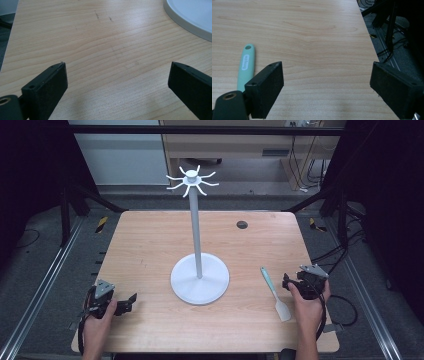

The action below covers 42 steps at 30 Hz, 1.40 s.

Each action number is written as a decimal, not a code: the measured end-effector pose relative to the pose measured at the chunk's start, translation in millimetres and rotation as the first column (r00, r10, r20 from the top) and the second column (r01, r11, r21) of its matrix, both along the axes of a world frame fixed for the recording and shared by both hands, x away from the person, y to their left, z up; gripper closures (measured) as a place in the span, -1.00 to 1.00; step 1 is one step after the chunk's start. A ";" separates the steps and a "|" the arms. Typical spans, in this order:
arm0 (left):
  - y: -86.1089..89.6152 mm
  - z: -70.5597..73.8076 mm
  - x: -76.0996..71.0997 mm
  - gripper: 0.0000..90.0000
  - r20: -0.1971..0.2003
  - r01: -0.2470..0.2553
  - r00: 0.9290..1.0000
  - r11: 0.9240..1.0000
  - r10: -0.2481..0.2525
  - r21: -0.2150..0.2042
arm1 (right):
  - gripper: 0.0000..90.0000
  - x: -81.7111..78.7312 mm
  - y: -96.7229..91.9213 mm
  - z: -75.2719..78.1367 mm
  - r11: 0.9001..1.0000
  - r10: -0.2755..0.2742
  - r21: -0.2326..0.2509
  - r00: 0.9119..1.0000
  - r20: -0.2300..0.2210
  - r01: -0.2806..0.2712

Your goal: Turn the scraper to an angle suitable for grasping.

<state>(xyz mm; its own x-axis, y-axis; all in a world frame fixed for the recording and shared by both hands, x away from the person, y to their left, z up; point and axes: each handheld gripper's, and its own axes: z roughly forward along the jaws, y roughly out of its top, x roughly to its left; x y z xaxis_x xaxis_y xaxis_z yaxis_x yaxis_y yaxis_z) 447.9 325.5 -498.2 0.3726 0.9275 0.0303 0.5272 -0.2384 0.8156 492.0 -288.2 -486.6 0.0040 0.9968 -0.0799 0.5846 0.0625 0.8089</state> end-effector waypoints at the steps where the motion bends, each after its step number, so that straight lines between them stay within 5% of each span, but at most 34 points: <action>1: -0.1 -0.1 0.1 -0.95 0.000 0.003 1.000 1.000 -0.003 0.004 | -0.73 0.0 0.4 -0.3 1.000 0.004 0.000 1.000 -0.006 -0.004; 7: 1.2 0.5 0.0 -0.96 0.006 -0.003 1.000 1.000 0.003 0.007 | -0.49 0.4 10.3 -0.2 1.000 0.018 0.021 0.999 -0.049 -0.017; 14: -0.5 1.1 -2.5 -0.95 0.014 -0.001 1.000 1.000 0.001 0.014 | -0.01 12.1 23.8 9.1 0.999 0.047 -0.010 0.993 -0.110 -0.049; 25: -10.2 -0.4 -4.5 -0.95 0.014 0.027 1.000 0.998 -0.028 0.055 | 0.74 28.6 35.8 14.6 0.980 0.198 0.019 0.968 -0.155 -0.197; 27: -11.2 -0.1 -5.1 -0.95 0.016 0.029 0.999 0.998 -0.030 0.063 | 0.81 31.1 35.9 16.8 0.979 0.205 0.046 0.963 -0.175 -0.200; 32: -13.1 0.3 -5.7 -0.95 0.021 0.035 0.999 0.997 -0.037 0.068 | 0.99 39.9 39.2 18.0 0.973 0.230 0.024 0.954 -0.191 -0.230; 42: -11.8 0.7 -6.0 -0.95 0.022 0.028 0.999 0.998 -0.029 0.056 | 1.00 50.9 44.6 7.7 0.962 0.272 0.073 0.940 -0.206 -0.263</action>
